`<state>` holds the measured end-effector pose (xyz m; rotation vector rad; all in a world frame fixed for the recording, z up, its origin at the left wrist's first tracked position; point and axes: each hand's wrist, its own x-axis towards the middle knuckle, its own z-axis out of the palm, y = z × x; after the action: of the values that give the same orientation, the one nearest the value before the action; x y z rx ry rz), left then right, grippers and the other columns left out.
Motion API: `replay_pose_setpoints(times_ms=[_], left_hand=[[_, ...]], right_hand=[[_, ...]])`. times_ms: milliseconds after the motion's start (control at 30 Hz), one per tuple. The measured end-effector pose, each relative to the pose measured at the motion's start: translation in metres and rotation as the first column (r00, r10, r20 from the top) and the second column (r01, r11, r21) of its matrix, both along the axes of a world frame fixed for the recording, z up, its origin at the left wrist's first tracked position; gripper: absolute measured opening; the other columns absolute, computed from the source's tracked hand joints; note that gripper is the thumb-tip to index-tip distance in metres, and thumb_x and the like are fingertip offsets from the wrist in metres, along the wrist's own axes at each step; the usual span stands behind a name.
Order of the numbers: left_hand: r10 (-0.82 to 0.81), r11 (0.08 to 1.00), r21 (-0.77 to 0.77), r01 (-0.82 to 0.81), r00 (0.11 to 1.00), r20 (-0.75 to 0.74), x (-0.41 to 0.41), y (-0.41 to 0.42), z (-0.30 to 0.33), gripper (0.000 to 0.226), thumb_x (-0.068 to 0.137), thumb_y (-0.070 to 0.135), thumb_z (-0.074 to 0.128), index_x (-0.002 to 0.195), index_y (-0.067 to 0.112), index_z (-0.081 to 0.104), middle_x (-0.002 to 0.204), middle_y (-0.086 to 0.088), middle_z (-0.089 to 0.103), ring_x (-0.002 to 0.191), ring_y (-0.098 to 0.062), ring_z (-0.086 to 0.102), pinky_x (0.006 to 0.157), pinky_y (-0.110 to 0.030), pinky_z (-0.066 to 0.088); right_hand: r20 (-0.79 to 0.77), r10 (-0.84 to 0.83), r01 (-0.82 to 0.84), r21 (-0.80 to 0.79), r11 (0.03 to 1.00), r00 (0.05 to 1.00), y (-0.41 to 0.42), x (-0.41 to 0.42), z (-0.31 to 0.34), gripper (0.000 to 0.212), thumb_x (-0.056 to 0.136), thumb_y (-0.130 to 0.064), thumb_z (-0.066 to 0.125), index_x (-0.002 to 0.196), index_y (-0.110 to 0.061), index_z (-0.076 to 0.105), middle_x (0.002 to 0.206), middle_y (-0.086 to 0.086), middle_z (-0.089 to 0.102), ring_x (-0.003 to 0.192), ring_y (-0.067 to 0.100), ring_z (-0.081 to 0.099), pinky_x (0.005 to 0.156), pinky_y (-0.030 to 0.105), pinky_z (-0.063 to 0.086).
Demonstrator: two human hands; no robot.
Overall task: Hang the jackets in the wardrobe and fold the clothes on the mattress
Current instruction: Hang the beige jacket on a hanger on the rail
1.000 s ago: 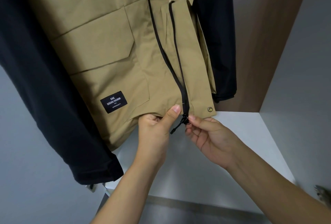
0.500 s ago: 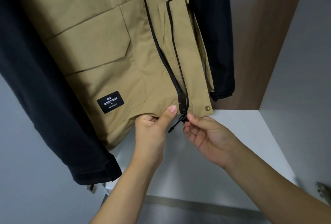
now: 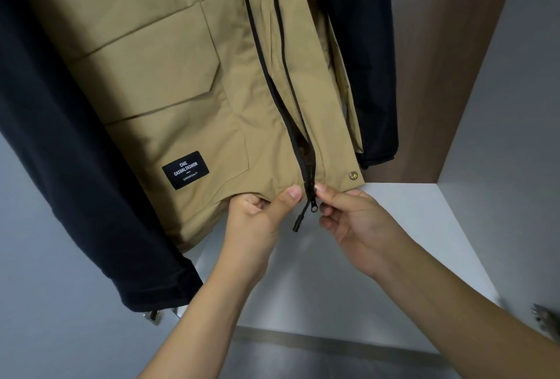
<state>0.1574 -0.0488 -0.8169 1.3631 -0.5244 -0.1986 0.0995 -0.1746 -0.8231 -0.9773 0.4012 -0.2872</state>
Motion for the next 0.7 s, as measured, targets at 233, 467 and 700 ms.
replay_pose_setpoints(times_ms=[233,467,700], left_hand=[[0.196,0.930,0.280,-0.239,0.965,0.173,-0.003,-0.004,-0.003,0.061,0.089,0.023,0.071,0.053,0.018,0.022,0.044,0.014,0.018,0.043,-0.007,0.014,0.044,-0.021,0.016],[0.301,0.896,0.315,-0.314,0.949,0.089,-0.004,-0.011,0.001,0.054,0.093,0.025,0.065,0.062,0.018,0.021,0.054,0.008,0.020,0.042,-0.008,0.017,0.044,-0.021,0.020],[0.293,0.868,0.384,-0.314,0.949,0.113,-0.002,-0.008,0.010,0.054,0.094,0.027,0.064,0.063,0.018,0.021,0.057,0.007,0.020,0.049,-0.011,0.017,0.047,-0.026,0.019]], right_hand=[[0.049,-0.134,0.129,0.098,0.987,0.990,0.010,0.001,-0.001,0.023,0.080,-0.006,0.071,0.063,-0.015,0.059,0.057,-0.005,0.058,0.059,0.009,0.044,0.067,0.025,0.037],[0.071,-0.058,0.061,-0.038,0.997,0.996,0.007,0.003,0.004,0.017,0.085,-0.008,0.068,0.071,-0.017,0.067,0.060,-0.009,0.057,0.062,0.008,0.041,0.067,0.026,0.033],[0.037,0.018,-0.004,-0.359,0.933,0.999,-0.006,-0.001,0.011,0.010,0.085,-0.015,0.071,0.076,-0.012,0.070,0.066,-0.003,0.063,0.066,0.011,0.047,0.072,0.030,0.037]])
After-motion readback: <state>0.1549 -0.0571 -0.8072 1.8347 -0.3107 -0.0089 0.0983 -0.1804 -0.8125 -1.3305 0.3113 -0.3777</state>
